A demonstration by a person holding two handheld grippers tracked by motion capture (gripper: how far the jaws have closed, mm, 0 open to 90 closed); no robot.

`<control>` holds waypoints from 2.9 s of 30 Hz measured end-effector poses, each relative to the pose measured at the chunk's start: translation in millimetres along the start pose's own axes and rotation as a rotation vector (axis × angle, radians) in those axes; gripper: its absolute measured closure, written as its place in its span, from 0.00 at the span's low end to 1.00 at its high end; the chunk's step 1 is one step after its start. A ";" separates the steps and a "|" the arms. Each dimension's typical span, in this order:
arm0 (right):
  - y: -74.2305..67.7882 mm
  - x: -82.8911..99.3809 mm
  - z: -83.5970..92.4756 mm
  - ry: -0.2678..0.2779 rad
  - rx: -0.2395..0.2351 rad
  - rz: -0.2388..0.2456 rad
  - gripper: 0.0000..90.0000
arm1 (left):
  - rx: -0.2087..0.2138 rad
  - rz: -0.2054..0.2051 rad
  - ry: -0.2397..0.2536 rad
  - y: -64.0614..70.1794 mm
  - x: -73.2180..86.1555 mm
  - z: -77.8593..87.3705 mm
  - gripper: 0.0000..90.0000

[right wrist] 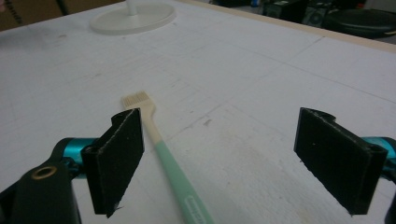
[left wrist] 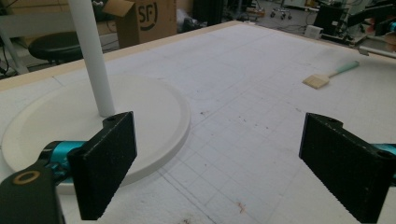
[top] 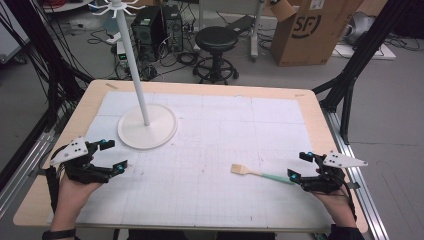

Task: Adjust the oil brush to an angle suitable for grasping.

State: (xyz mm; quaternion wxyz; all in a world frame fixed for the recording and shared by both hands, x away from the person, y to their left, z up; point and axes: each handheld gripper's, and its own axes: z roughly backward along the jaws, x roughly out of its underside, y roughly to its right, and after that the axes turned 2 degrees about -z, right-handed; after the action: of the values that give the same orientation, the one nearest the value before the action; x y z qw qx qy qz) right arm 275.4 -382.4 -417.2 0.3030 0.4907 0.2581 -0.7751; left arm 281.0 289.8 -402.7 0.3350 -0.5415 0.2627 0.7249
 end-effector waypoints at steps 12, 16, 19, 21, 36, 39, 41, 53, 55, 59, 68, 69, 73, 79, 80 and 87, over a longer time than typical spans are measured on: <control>-8.1 -8.6 -23.9 -0.066 -0.059 0.076 0.23 | 0.010 -0.002 -0.004 1.0 -0.5 2.6 0.13; -9.0 -9.7 -30.7 -0.094 -0.080 0.092 0.27 | 0.013 -0.004 -0.010 2.4 -0.5 2.2 0.13; -9.1 -10.2 -35.4 -0.110 -0.101 0.101 0.30 | 0.014 -0.005 -0.015 2.9 -0.5 2.6 0.13; -8.5 -9.7 -38.5 -0.122 -0.114 0.108 0.33 | 0.015 -0.006 -0.016 3.1 -0.5 2.6 0.13; -12.6 -2.0 -61.4 -0.276 -0.200 0.180 0.55 | 0.017 -0.006 -0.025 3.4 -0.1 0.8 0.13; -13.4 -1.1 -64.9 -0.298 -0.208 0.200 0.58 | 0.019 -0.007 -0.028 3.4 0.0 0.5 0.13; -13.9 -0.7 -67.2 -0.316 -0.215 0.202 0.59 | 0.020 -0.006 -0.028 3.5 0.0 0.6 0.13; -21.4 -12.7 -80.1 -0.396 -0.238 0.262 0.67 | 0.021 -0.006 -0.029 4.1 -0.2 0.2 0.13; -19.9 -11.0 -83.8 -0.424 -0.239 0.264 0.71 | 0.023 -0.007 -0.027 4.1 -0.3 0.5 0.13; -20.1 -9.8 -84.9 -0.438 -0.250 0.253 0.75 | 0.025 -0.003 -0.022 4.2 -0.4 0.7 0.13; -15.6 -9.4 -85.7 -0.431 -0.248 0.225 0.87 | 0.029 -0.003 -0.021 4.3 -0.6 1.3 0.13; -15.8 -9.5 -85.8 -0.431 -0.243 0.231 0.88 | 0.029 -0.002 -0.021 4.3 -0.6 1.3 0.13; -18.5 -9.4 -85.3 -0.428 -0.233 0.256 0.90 | 0.031 -0.003 -0.025 4.7 -0.5 0.7 0.13; -22.2 -10.3 -84.1 -0.413 -0.235 0.269 0.91 | 0.030 -0.002 -0.024 4.8 -0.5 0.7 0.13; -22.2 -10.3 -84.1 -0.413 -0.235 0.269 0.91 | 0.030 -0.002 -0.024 4.8 -0.5 0.7 0.13; -30.7 -21.9 -88.1 -0.356 -0.254 0.285 0.91 | 0.031 0.000 -0.019 4.2 -0.9 1.5 0.13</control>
State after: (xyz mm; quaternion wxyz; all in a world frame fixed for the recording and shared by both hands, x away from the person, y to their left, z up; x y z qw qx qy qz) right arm 313.8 -295.3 -427.8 0.5091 0.3360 0.2243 -0.7600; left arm 277.0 288.1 -401.3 0.3459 -0.5293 0.2708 0.7259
